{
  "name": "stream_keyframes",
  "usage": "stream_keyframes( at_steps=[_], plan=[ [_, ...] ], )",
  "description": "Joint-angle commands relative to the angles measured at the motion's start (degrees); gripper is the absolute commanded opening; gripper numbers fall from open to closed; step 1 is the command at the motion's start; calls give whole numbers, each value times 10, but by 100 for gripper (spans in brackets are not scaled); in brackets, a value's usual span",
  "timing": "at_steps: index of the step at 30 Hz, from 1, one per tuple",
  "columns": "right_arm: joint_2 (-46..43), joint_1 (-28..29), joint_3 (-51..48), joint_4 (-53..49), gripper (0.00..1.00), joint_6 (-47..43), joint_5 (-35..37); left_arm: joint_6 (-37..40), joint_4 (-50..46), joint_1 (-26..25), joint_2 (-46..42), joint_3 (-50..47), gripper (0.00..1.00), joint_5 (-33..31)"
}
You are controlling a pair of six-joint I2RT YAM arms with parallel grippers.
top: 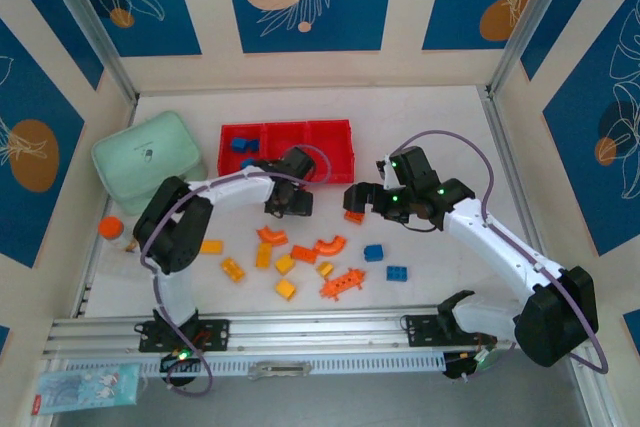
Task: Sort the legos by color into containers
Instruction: Pick up the lego from the center of the table.
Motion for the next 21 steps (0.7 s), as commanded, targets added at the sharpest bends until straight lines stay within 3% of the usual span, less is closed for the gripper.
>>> stream_keyframes(
  at_steps=[1,12,21],
  plan=[
    [-4,-3,-10,9,99,-10,-15,-4,-5,-2,8,-2,68,-16],
    [-2,-4,-9,17,99,-8,-22,-13,11,3,32,7,62,-29],
    [-2,-2,-5,16,99,-23,-32,-17,9,7,-1,-11,38,-51]
  ],
)
